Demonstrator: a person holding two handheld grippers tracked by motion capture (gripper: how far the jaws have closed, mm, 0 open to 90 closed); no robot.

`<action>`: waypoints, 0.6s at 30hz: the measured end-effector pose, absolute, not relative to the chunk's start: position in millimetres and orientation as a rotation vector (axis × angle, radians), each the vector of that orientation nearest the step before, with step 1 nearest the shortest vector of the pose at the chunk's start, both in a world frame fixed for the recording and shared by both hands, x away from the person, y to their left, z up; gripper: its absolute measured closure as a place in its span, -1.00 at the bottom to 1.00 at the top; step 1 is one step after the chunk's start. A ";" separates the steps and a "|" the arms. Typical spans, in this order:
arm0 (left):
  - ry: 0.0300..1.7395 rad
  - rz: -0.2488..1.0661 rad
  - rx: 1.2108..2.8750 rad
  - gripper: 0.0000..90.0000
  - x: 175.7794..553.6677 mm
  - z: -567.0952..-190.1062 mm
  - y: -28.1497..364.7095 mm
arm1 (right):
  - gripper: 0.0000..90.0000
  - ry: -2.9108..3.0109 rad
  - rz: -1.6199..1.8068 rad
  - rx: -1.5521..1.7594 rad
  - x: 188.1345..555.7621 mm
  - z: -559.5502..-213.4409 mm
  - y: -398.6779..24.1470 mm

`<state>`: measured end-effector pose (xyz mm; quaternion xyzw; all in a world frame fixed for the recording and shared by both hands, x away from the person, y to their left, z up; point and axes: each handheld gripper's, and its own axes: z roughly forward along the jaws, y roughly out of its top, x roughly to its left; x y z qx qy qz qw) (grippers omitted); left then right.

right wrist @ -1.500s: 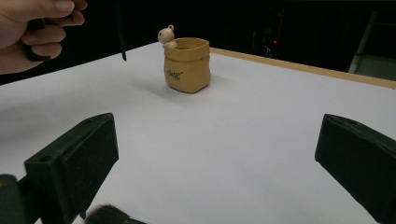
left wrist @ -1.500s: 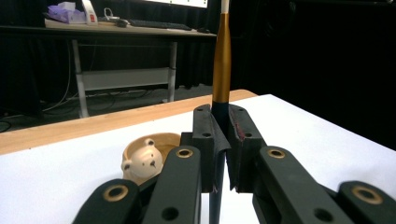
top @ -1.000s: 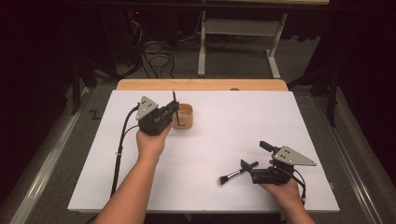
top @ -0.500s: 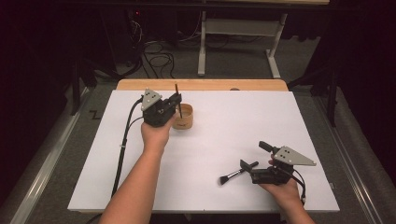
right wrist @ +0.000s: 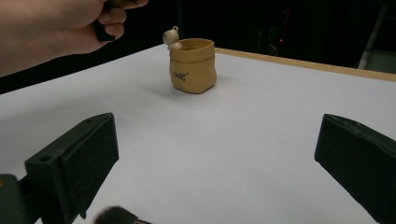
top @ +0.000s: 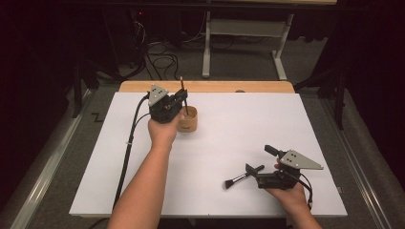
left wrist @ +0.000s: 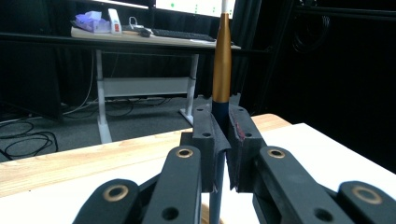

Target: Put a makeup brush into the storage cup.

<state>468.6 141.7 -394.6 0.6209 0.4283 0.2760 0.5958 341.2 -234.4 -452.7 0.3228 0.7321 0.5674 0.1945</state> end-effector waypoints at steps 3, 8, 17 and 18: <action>0.996 0.656 1.441 0.85 471.8 -397.4 142.8 | -0.99 2.054 1.591 0.907 341.0 -452.7 -234.6; 1.024 0.656 1.434 0.85 476.4 -400.5 147.6 | -0.98 2.058 1.593 0.905 341.3 -454.0 -234.1; 1.034 0.665 1.442 0.85 479.9 -405.1 147.9 | -0.98 2.066 1.593 0.902 340.7 -455.2 -233.6; 1.036 0.664 1.442 0.85 480.4 -405.7 148.2 | -0.98 2.070 1.596 0.902 340.5 -455.2 -233.5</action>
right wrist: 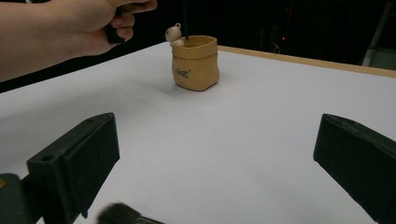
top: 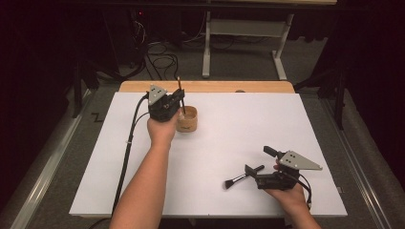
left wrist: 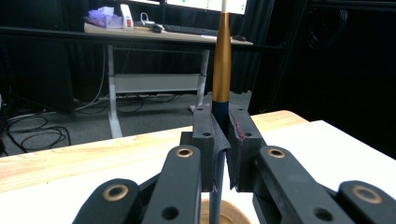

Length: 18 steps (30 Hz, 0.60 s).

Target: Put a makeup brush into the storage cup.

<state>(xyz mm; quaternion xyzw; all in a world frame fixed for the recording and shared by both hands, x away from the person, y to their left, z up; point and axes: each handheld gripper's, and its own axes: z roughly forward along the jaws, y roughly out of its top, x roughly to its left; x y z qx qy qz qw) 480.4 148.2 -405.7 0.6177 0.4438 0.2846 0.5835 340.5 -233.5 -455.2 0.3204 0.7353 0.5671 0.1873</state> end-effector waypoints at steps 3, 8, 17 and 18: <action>1.041 0.658 1.441 0.85 481.9 -406.9 148.6 | -0.97 2.063 1.597 0.899 339.8 -455.3 -233.2; 1.055 0.660 1.450 0.85 483.6 -409.6 149.2 | -0.97 2.066 1.597 0.902 339.7 -455.6 -233.1; 1.084 0.660 1.449 0.85 483.9 -416.9 155.5 | -0.97 2.067 1.595 0.900 339.5 -455.9 -233.3; 1.088 0.662 1.449 0.85 483.7 -418.1 156.4 | -0.97 2.066 1.594 0.901 339.5 -456.0 -233.2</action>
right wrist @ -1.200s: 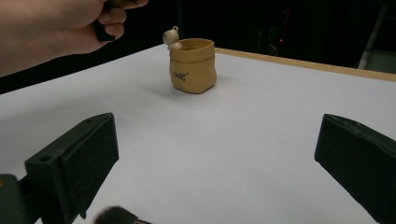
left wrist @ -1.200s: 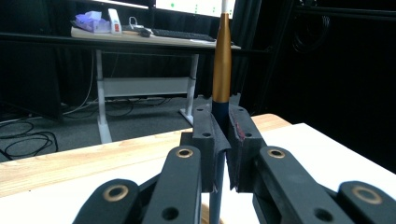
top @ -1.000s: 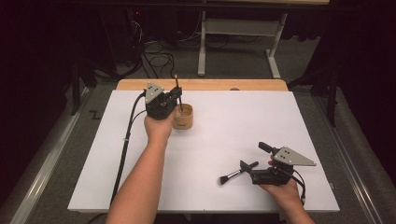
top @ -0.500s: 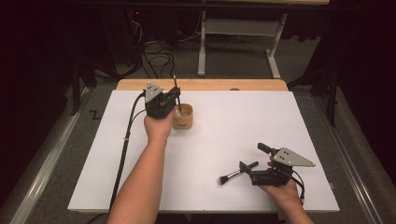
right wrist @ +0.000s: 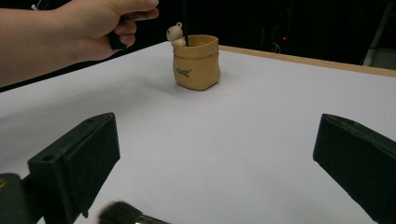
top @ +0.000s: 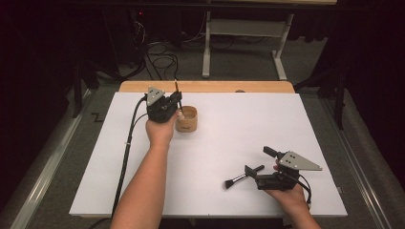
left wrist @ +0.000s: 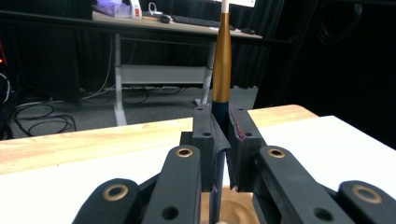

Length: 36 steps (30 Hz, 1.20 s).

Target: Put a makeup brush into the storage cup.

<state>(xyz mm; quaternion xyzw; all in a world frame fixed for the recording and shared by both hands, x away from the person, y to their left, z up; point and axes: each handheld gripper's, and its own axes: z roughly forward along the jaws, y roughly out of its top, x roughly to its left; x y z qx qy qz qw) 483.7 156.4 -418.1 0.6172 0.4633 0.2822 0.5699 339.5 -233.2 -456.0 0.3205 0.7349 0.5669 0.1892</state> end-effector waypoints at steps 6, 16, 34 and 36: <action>1.100 0.650 1.445 0.85 483.2 -423.1 158.5 | -0.97 2.076 1.594 0.902 339.7 -456.8 -232.6; 1.103 0.640 1.466 0.84 481.4 -428.8 154.7 | -0.97 2.088 1.584 0.894 339.4 -458.0 -229.3; 1.134 0.605 1.496 0.48 480.9 -436.5 159.8 | -0.96 2.098 1.578 0.889 339.2 -458.9 -226.5; 1.172 0.613 1.508 0.09 481.7 -437.8 159.2 | -0.96 2.097 1.577 0.893 339.3 -459.0 -226.6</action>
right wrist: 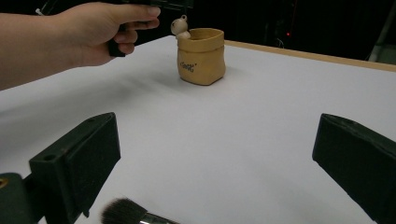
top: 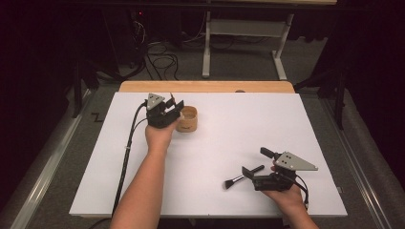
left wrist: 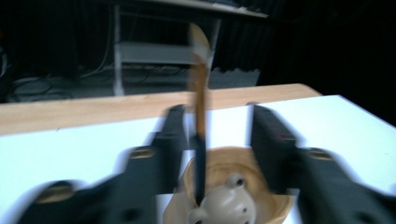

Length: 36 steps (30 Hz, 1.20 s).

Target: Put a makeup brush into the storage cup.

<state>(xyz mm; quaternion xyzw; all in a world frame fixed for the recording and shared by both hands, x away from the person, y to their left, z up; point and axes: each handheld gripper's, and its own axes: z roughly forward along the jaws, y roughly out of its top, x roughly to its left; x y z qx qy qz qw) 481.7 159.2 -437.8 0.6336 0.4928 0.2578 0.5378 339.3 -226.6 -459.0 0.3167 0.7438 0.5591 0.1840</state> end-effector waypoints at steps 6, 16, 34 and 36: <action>1.231 0.630 1.542 -0.59 481.6 -438.4 159.8 | -0.96 2.098 1.576 0.890 339.5 -459.2 -225.6; 1.237 0.607 1.552 -0.82 475.8 -437.2 167.1 | -0.96 2.106 1.572 0.883 338.5 -459.5 -221.9; 1.207 0.579 1.550 -0.93 457.1 -432.9 178.3 | -0.96 2.108 1.562 0.867 337.3 -459.3 -220.1; 1.206 0.580 1.549 -0.93 453.5 -431.8 179.1 | -0.96 2.106 1.560 0.866 337.1 -459.1 -220.4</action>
